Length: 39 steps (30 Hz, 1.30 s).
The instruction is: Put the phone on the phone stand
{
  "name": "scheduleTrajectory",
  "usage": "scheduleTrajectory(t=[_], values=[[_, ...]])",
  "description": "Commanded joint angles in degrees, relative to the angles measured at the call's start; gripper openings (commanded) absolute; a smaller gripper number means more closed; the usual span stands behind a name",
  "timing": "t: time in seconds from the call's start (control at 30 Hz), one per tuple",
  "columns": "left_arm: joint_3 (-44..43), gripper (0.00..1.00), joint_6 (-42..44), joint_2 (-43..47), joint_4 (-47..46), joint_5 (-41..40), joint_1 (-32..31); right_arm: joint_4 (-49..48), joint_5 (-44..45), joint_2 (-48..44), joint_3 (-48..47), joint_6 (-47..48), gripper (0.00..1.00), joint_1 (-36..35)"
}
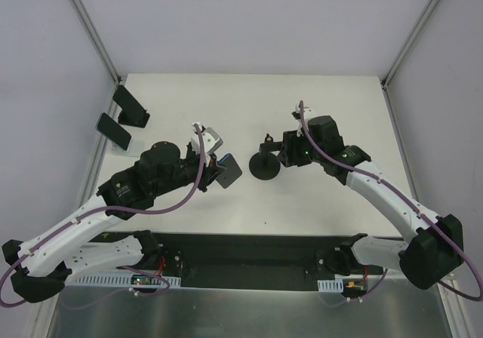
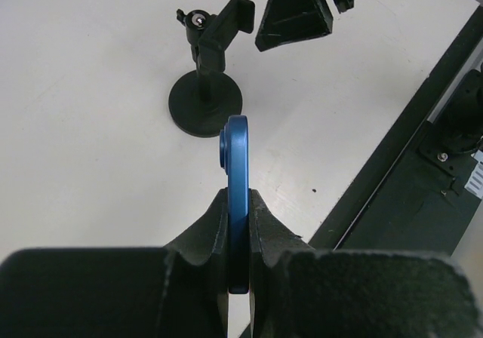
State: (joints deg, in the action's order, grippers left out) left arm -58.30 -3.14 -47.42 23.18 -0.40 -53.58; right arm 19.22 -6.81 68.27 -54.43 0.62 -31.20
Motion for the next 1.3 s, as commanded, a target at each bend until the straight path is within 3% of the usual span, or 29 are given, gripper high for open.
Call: scheduleTrajectory(t=[0.0,0.2,0.43,0.5,0.6,0.7,0.9,1.27], values=[[-0.1,0.0,1.7,0.1,-5.6,2.4,-0.1,-4.0,0.8,1.6,-3.8,-0.3,0.54,-0.5],[-0.4,0.0,2.3,-1.1,-5.5,3.9,-0.1,-5.3,1.5,3.4,-5.0,0.3,0.42,-0.6],[-1.9,0.0,2.6,-3.1,-5.5,6.6,-0.1,-5.2,1.9,6.0,-6.3,1.7,0.34,-0.6],[-2.3,0.0,2.6,-3.5,-5.6,7.3,0.0,-4.7,1.9,6.2,-6.8,2.5,0.29,-0.6],[-3.6,0.0,2.6,-4.9,-5.6,9.2,0.1,-4.5,1.4,5.8,-7.1,3.2,0.14,-0.7],[-7.5,0.0,4.2,-8.1,-6.2,14.5,0.6,-4.1,-1.3,4.9,-7.3,5.1,0.01,-0.8],[-15.2,0.0,10.6,-17.5,-9.2,32.1,1.7,-2.2,-11.7,3.6,-7.6,11.8,0.01,-0.9],[-30.5,0.0,23.7,-36.5,-9.6,68.4,7.3,-6.7,-19.4,-1.0,-1.6,13.3,0.01,-1.0]])
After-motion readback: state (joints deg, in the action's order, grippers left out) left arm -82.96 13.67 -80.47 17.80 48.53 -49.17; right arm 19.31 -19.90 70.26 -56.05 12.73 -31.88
